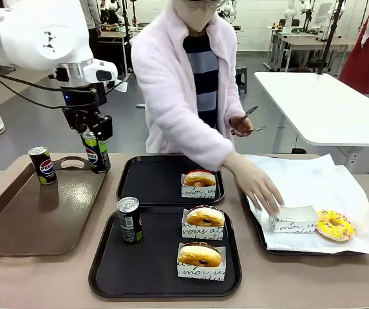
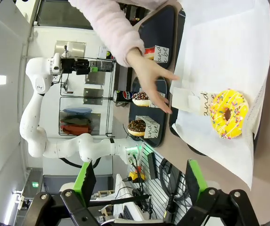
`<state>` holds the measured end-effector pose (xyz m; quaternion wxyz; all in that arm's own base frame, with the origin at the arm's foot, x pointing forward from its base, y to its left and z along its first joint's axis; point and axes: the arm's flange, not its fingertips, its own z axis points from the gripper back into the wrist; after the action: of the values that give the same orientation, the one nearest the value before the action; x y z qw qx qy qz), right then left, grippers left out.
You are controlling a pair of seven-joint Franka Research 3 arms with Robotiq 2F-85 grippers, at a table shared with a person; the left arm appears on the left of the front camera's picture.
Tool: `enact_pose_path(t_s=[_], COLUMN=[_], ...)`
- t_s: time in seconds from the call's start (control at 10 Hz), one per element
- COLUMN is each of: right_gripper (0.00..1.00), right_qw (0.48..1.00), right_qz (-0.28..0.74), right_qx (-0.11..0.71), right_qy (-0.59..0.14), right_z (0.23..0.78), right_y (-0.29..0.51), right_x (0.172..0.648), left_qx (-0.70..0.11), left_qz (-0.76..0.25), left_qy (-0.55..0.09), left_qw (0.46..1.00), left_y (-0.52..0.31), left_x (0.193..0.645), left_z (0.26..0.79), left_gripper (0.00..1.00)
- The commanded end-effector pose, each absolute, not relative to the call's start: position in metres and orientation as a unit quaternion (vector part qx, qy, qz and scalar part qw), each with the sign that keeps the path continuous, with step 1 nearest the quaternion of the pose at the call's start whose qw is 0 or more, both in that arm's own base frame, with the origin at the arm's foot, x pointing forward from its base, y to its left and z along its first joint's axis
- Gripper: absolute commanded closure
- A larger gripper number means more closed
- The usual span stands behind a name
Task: Set up donuts and drinks on trays.
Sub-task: Pick up one Pepsi coke from the Handle tray and place it on the Flat Tray without a Pepsi coke.
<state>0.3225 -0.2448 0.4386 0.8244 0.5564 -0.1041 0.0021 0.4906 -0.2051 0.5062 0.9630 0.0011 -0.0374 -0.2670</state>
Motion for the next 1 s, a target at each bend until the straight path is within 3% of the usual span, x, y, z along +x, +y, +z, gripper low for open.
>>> enact_pose_path(t_s=[0.0, 0.6, 0.7, 0.9], right_gripper=[0.0, 0.0, 0.0, 0.0], right_qw=[0.825, 0.825, 0.825, 0.825], right_qz=[0.004, 0.004, 0.004, 0.004], right_qx=[0.555, 0.555, 0.555, 0.555], right_qy=[-0.105, -0.105, -0.105, -0.105], right_z=[0.438, 0.438, 0.438, 0.438], right_y=[-0.244, -0.244, -0.244, -0.244], right_x=[0.322, 0.322, 0.322, 0.322], left_qx=[-0.003, -0.015, -0.015, -0.034], left_qz=[-0.264, -0.29, -0.277, -0.35], left_qy=[-0.043, -0.049, -0.025, 0.037], left_qw=[0.964, 0.956, 0.96, 0.935], left_y=[-0.212, -0.221, -0.211, -0.179], left_x=[0.503, 0.526, 0.503, 0.382], left_z=[0.509, 0.475, 0.484, 0.497], left_gripper=[0.41, 0.41, 0.41, 0.41])
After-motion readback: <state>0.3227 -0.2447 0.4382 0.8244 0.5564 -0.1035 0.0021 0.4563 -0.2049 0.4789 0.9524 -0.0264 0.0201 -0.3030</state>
